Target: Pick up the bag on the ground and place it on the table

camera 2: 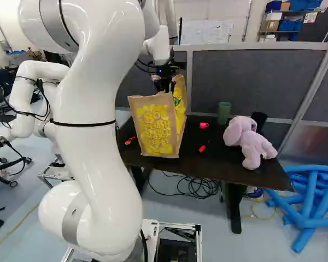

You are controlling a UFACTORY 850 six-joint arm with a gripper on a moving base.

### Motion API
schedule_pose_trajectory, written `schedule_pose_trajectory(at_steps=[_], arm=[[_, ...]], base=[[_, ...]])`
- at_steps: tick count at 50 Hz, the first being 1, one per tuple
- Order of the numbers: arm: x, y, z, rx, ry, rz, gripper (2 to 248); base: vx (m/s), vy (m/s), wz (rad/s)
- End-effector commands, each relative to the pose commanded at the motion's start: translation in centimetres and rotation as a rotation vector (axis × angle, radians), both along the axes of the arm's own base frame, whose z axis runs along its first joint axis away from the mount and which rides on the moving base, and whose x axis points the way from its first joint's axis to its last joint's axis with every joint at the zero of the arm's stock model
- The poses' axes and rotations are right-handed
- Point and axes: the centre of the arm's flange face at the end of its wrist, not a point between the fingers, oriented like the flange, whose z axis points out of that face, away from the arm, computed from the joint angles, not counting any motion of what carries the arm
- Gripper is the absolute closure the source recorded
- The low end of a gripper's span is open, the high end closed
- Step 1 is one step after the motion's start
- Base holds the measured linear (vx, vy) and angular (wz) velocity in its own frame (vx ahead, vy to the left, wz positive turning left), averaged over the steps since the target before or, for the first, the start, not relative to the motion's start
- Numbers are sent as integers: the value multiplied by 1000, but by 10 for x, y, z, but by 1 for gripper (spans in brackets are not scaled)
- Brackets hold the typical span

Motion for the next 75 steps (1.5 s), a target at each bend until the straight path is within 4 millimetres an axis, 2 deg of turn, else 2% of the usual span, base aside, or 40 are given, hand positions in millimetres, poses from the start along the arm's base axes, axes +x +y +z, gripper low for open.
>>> schedule_pose_trajectory(at_steps=[31, 49, 50, 54, 55, 59, 60, 65, 66, 70, 71, 75], arm=[[27, -2, -49, 4, 24, 3, 229], [28, -3, -54, 5, 29, 3, 228], [28, -3, -54, 5, 29, 3, 204], [28, -3, -54, 5, 29, 3, 204], [28, -3, -54, 5, 29, 3, 170], [28, -3, -54, 5, 29, 3, 170], [28, -3, -54, 5, 29, 3, 136], [28, -3, -54, 5, 29, 3, 136], [28, -3, -54, 5, 29, 3, 100], [28, -3, -54, 5, 29, 3, 100], [28, -3, -54, 5, 29, 3, 65], [28, -3, -54, 5, 29, 3, 65]], base=[[0, 0, 0], [0, 0, 0], [0, 0, 0], [0, 0, 0], [0, 0, 0], [0, 0, 0], [0, 0, 0], [0, 0, 0], [0, 0, 0], [0, 0, 0], [0, 0, 0], [0, 0, 0]])
